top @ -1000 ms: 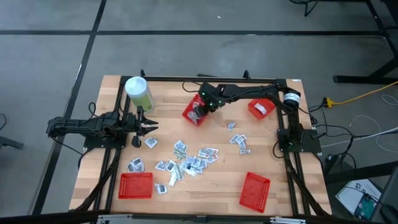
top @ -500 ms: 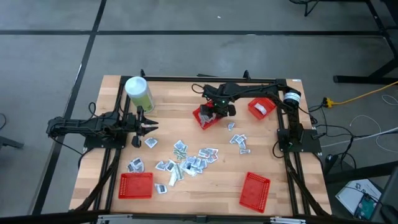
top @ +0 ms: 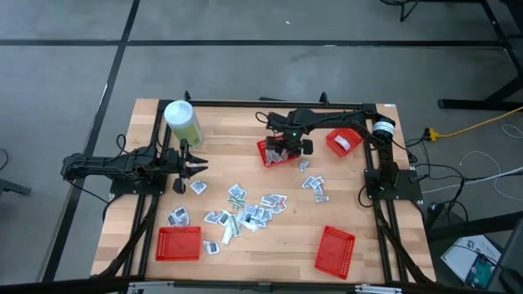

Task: Pick & Place First Aid Supplies
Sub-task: Put the orange ointment pack into the red container

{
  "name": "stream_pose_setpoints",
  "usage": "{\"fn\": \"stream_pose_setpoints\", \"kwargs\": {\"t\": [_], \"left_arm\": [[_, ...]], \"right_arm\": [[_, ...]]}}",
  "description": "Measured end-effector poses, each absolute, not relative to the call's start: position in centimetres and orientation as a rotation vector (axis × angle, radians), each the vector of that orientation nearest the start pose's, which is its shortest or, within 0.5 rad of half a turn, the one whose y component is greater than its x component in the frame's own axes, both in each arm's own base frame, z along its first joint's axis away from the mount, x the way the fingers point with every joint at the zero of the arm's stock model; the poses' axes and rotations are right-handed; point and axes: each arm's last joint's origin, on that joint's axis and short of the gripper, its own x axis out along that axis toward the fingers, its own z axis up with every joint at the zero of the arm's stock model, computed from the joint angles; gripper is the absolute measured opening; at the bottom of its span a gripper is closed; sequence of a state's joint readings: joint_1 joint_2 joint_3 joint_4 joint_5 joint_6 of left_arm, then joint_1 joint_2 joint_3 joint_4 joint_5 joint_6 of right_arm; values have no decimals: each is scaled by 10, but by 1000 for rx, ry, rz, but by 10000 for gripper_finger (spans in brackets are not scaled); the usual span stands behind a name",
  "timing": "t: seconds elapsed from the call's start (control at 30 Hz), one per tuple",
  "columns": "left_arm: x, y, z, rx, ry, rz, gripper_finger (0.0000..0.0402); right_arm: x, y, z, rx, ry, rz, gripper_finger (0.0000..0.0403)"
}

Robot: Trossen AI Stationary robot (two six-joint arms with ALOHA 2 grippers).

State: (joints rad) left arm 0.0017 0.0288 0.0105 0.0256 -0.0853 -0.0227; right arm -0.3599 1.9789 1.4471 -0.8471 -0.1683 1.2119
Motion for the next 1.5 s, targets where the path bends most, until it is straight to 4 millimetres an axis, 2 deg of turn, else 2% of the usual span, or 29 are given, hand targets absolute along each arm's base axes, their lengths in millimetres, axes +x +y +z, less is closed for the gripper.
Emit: {"fn": "stream_pose_setpoints", "kwargs": {"t": [0.2, 0.37, 0.47, 0.6, 0.8, 1.03, 1.13, 1.3, 1.5], "left_arm": [[99, 3, 167, -23, -8, 87, 88], [99, 3, 167, -23, -8, 87, 88], [99, 3, 167, -23, -8, 87, 88], [99, 3, 167, -23, -8, 87, 88], [99, 3, 167, -23, -8, 87, 88], [99, 3, 167, -23, -8, 87, 88], [99, 3, 167, -23, -8, 87, 88], [99, 3, 167, -23, -8, 87, 88], [99, 3, 167, -23, -8, 87, 88]], "right_arm": [[384, -128, 212, 1091, 1068, -731, 182], [406, -94, 242, 756, 1038, -559, 182], [413, -72, 257, 645, 1012, -556, 182], [408, -50, 272, 673, 1046, -696, 182], [381, -27, 267, 941, 1172, -1083, 182], [379, -27, 263, 973, 1212, -1091, 182], [375, -25, 261, 1024, 1246, -1156, 182], [366, -12, 240, 1110, 1285, -1277, 182], [370, -15, 227, 1097, 1275, -1204, 182]]}}
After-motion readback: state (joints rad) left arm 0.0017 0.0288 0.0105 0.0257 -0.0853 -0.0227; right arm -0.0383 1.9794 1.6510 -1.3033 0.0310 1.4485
